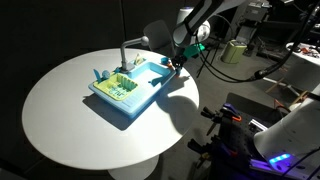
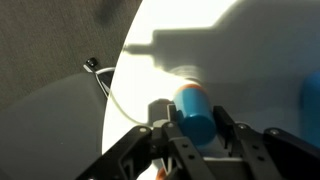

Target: Move the blue and orange cups forward

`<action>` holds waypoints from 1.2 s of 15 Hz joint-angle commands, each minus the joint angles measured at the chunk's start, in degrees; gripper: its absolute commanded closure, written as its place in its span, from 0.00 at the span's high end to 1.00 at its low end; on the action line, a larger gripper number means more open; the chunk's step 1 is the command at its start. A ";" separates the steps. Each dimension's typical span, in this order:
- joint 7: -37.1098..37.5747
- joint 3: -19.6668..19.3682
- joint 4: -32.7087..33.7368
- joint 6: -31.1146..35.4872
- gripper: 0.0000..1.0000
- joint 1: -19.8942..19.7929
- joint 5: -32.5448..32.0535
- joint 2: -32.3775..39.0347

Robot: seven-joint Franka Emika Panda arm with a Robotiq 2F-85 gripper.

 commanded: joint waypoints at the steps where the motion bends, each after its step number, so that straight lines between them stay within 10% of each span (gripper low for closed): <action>1: 0.27 0.07 -3.67 1.13 0.15 0.42 -1.31 -3.16; 18: 1.25 -1.46 -15.02 8.62 0.15 3.83 -8.30 -8.44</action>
